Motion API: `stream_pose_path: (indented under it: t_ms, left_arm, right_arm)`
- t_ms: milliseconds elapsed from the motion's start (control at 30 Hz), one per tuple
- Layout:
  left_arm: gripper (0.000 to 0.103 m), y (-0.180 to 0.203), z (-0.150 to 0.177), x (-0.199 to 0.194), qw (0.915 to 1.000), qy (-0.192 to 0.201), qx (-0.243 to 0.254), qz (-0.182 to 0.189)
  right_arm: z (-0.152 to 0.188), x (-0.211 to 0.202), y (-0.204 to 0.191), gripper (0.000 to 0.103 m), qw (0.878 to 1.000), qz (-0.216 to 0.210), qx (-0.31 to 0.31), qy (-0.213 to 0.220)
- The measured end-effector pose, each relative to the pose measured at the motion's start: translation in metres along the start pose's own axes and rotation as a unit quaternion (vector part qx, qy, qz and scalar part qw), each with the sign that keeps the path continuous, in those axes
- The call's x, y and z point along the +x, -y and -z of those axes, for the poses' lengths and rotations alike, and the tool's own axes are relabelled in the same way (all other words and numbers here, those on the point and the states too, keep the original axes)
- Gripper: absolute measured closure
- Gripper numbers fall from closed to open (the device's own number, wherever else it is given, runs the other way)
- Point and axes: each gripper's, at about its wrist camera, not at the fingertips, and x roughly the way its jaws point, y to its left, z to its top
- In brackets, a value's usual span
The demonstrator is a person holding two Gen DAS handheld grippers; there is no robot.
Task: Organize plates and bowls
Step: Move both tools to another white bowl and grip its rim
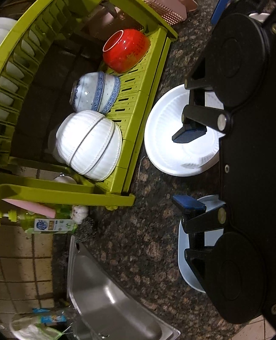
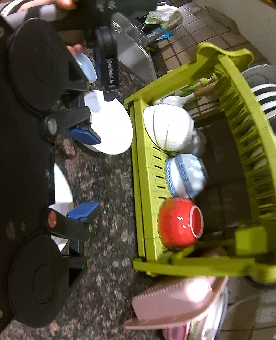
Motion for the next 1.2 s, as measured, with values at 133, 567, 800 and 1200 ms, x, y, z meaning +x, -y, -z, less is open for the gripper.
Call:
stream_pose_path:
  t_ms: [133, 567, 800, 1200]
  left_arm:
    - [0.044, -0.001, -0.002, 0.002, 1.0000, 0.000, -0.001, 0.007]
    - [0.053, 0.005, -0.002, 0.014, 0.9998, -0.007, 0.017, -0.012]
    - [0.064, 0.005, -0.002, 0.021, 0.9996, -0.018, 0.016, -0.013]
    - [0.086, 0.010, 0.000, 0.035, 0.9987, -0.048, 0.016, 0.003]
  right_arm:
    - [-0.012, 0.021, -0.009, 0.047, 1.000, -0.002, -0.005, -0.027]
    - [-0.023, 0.058, -0.034, 0.054, 0.997, 0.004, -0.038, -0.061]
    - [-0.024, 0.078, -0.034, 0.061, 0.996, 0.018, -0.028, -0.078]
    - [-0.019, 0.100, -0.046, 0.086, 0.993, 0.035, -0.063, -0.099]
